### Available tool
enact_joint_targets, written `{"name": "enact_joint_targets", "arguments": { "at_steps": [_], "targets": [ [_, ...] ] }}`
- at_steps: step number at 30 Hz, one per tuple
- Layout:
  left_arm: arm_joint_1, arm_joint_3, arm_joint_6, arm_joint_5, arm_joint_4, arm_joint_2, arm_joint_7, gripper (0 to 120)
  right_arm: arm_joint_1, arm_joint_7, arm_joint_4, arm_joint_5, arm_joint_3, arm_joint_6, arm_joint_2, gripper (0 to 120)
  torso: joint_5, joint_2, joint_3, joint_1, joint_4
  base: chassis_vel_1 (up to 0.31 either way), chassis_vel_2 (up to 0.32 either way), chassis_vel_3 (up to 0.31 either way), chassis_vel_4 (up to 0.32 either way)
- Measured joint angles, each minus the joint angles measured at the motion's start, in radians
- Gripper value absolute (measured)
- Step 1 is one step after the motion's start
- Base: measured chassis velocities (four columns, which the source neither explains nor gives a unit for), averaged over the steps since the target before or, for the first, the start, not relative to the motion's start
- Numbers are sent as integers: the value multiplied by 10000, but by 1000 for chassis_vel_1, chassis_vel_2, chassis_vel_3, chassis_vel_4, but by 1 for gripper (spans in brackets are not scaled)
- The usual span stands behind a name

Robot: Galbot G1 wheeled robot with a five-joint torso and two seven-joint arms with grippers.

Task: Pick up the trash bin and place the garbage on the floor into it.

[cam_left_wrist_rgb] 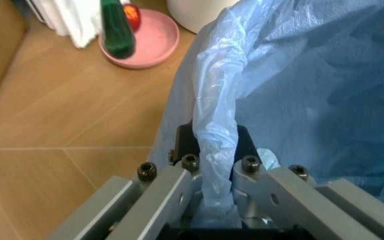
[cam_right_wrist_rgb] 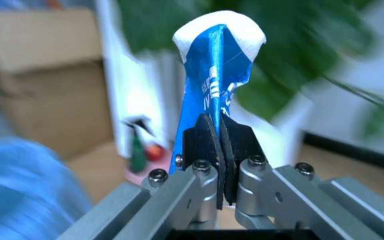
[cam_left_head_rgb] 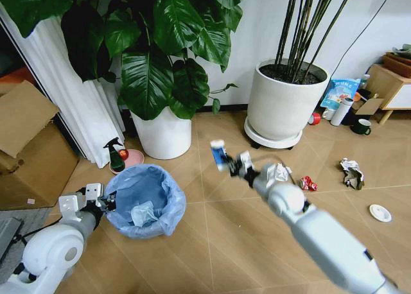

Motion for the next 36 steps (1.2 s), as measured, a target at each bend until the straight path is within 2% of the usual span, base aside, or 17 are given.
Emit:
{"name": "enact_joint_targets", "arguments": {
  "at_steps": [3, 5, 7, 11, 18, 19, 22, 23, 26, 27, 31, 32, 36],
  "targets": [
    [-461, 254, 280, -346, 239, 207, -36, 0, 872, 301, 526, 865, -1180, -209, 241, 0, -1, 0, 0, 0, 0, 0, 0, 0, 0],
    [-552, 311, 325, -391, 276, 262, -48, 0, 1000, 359, 604, 1016, -1435, -255, 322, 0, -1, 0, 0, 0, 0, 0, 0, 0, 0],
    [-879, 471, 452, -563, 393, 447, -134, 0, 1322, 505, 718, 1272, -2326, -327, 654, 0, 2, 0, 0, 0, 0, 0, 0, 0, 0],
    [-1127, 581, 454, -703, 516, 559, -225, 0, 1423, 542, 710, 1267, -3152, -329, 902, 0, 2, 0, 1, 0, -1, 0, 0, 0, 0],
    [-1180, 622, 485, -768, 561, 581, -281, 0, 1374, 474, 622, 1048, -3813, -462, 965, 2, 2, 0, 0, 0, -3, 0, 0, 0, 0],
    [-1177, 622, 485, -771, 561, 581, -292, 0, 1361, 400, 594, 971, -3884, -549, 975, 12, 1, 0, 0, 0, -4, 0, 0, 0, 0],
    [-1152, 618, 485, -777, 546, 582, -307, 0, 1352, 479, 440, 906, -3991, -619, 1116, 19, 1, 0, 0, 0, -4, 0, 0, 0, 0],
    [-1134, 607, 486, -778, 529, 598, -311, 0, 1346, 512, 387, 858, -3993, -621, 1175, 27, 1, 0, 0, 0, -3, 0, 0, 0, 0],
    [-1104, 565, 481, -779, 486, 635, -321, 0, 1314, 566, 381, 814, -3993, -621, 1214, 40, 2, 0, 0, 0, -2, 0, 0, 0, 0],
    [-1104, 565, 481, -779, 486, 635, -321, 0, 1314, 566, 381, 814, -3993, -621, 1214, 40, 2, 0, 0, 0, -2, 0, 0, 0, 0],
    [-1072, 543, 476, -786, 409, 648, -341, 0, 1250, 637, 451, 765, -3908, -602, 1178, 57, 2, 0, 0, -1, -3, 0, 0, 0, 0],
    [-1072, 543, 476, -786, 409, 648, -341, 0, 1250, 637, 451, 765, -3908, -602, 1178, 57, 2, 0, 0, -1, -3, 0, 0, 0, 0],
    [-956, 418, 468, -782, 314, 623, -353, 0, 1061, 1336, 487, 654, -3333, -680, 1374, 77, 5, 0, -1, 0, -2, 0, 0, 0, 0]
  ]
}}
